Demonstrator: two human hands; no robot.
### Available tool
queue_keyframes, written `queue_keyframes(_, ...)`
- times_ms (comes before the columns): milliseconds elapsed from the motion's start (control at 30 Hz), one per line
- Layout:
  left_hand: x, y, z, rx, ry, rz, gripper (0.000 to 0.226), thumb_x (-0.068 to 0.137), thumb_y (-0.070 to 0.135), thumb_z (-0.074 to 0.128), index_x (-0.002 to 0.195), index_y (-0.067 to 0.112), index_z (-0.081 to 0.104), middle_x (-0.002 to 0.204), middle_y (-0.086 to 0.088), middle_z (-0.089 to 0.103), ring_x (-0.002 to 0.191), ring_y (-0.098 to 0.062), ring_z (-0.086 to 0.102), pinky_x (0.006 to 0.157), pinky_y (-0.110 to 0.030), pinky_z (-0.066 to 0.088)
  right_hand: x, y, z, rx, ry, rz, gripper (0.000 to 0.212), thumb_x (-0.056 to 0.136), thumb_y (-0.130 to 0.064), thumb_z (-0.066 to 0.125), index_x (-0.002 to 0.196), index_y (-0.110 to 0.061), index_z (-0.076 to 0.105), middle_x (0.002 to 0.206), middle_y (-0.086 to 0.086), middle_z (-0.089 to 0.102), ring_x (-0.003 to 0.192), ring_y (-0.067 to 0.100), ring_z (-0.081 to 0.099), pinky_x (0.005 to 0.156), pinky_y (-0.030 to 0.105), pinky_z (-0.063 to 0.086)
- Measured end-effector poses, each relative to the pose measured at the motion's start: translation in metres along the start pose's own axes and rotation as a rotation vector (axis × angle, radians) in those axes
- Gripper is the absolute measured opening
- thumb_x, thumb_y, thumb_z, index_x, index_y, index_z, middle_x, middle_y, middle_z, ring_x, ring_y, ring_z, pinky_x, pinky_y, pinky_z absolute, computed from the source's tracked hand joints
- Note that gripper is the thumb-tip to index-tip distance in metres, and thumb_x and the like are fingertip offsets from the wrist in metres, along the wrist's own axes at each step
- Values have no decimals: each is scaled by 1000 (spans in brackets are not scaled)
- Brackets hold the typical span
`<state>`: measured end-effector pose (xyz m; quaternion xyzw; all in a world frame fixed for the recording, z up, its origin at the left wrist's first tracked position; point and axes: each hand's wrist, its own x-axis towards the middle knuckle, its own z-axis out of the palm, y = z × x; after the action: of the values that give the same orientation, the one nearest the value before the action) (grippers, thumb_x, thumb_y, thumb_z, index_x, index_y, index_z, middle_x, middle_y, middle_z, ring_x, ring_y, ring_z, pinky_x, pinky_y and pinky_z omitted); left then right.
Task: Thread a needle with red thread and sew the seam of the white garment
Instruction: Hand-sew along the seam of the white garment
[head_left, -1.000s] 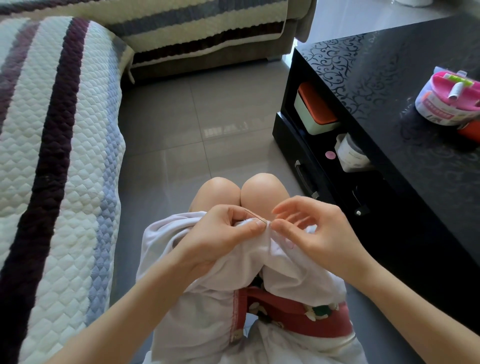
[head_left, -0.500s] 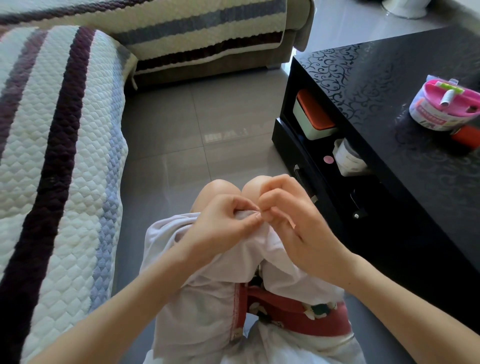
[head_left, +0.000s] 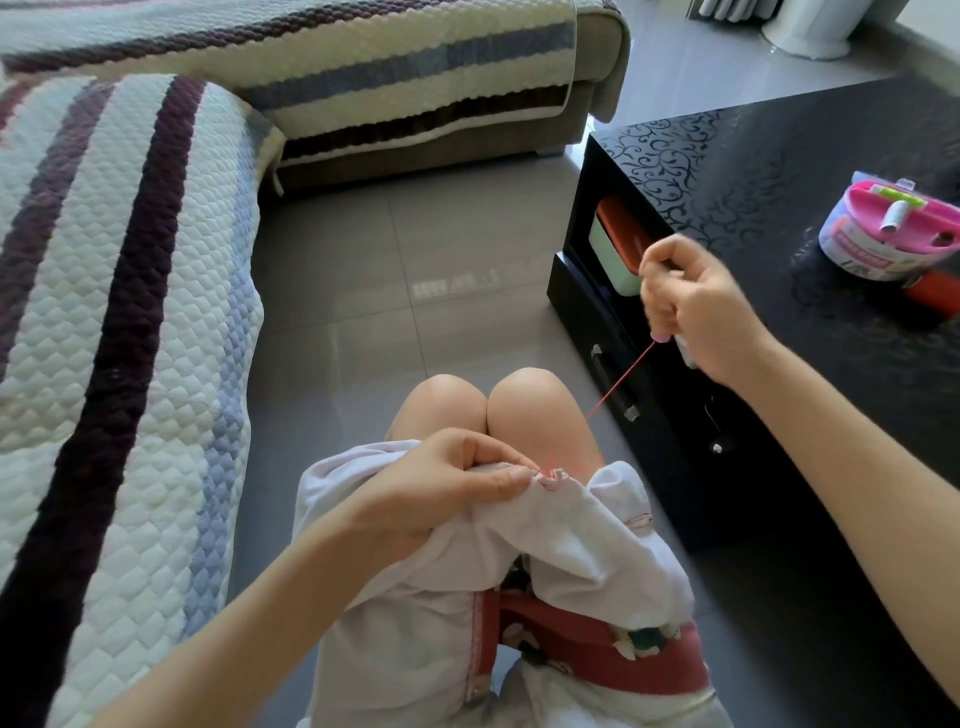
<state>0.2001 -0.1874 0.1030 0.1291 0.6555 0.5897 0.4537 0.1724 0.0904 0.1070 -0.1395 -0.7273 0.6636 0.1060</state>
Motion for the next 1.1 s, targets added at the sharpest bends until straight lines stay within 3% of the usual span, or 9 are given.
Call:
queue_keyframes(67, -2, 2, -1, -27, -6, -4, 15, 76, 21, 65, 82, 14, 76, 85, -1, 74, 83, -6, 67, 73, -16, 50, 33, 11, -25, -120, 288, -13, 20, 91, -14, 45, 75, -26, 48, 53, -13, 42, 44, 4, 34, 41, 22, 27)
queue_keyframes(167, -5, 2, -2, -46, 8, 9, 16, 75, 22, 65, 83, 12, 76, 84, 0, 74, 82, -5, 66, 72, -15, 49, 57, 25, -51, -375, 617, 30, 3, 85, -23, 46, 87, -23, 49, 74, -12, 48, 76, 16, 53, 71, 33, 46)
queue_keyframes(233, -7, 1, -3, -39, 23, 16, 16, 75, 24, 66, 82, 14, 76, 86, -1, 74, 84, -6, 66, 75, -16, 49, 47, 20, -37, -485, 487, 30, 7, 88, -25, 57, 94, -21, 54, 81, -9, 53, 87, 19, 57, 71, 27, 44)
queue_keyframes(367, -7, 2, -4, -25, 32, 18, 14, 75, 25, 66, 79, 17, 78, 86, 0, 74, 85, -5, 66, 76, -16, 49, -25, -5, 26, -405, -304, -11, 13, 88, -20, 67, 95, -9, 71, 86, 3, 68, 79, 1, 59, 69, 13, 42)
queue_keyframes(500, -8, 4, -2, 9, 25, 19, 14, 76, 26, 66, 78, 20, 78, 85, 3, 74, 86, -3, 66, 76, -15, 48, -74, 0, 50, -383, -683, 33, 49, 79, -53, 63, 88, -6, 73, 90, 33, 60, 74, 28, 55, 72, 39, 40)
queue_keyframes(600, -9, 5, -2, 9, 27, 16, 13, 76, 27, 66, 78, 23, 79, 84, 3, 74, 85, -3, 66, 75, -15, 49, -82, -3, 52, -318, -729, 99, 33, 82, -48, 63, 81, -17, 75, 84, 21, 67, 75, 21, 58, 73, 40, 43)
queue_keyframes(833, -11, 8, -2, 20, 25, 11, 16, 77, 26, 65, 82, 19, 78, 85, 1, 74, 85, -3, 65, 75, -14, 49, -83, -13, 52, -263, -793, 94, 13, 85, -20, 69, 76, -11, 70, 76, 6, 69, 76, 12, 61, 74, 28, 47)
queue_keyframes(967, -12, 9, -2, 50, 38, 12, 10, 88, 17, 68, 83, 16, 77, 85, 2, 74, 85, -2, 65, 75, -13, 48, -82, -19, 56, -352, -791, 44, 28, 93, -1, 58, 69, -17, 59, 63, -21, 59, 67, -5, 55, 66, 10, 41)
queue_keyframes(1100, -13, 8, -3, 57, 32, 6, 9, 87, 14, 69, 81, 14, 76, 82, 3, 73, 82, -1, 65, 73, -13, 47, -65, -9, 55, -465, -565, -63, 27, 91, 0, 58, 70, -17, 58, 59, -19, 57, 57, -2, 50, 58, 12, 38)
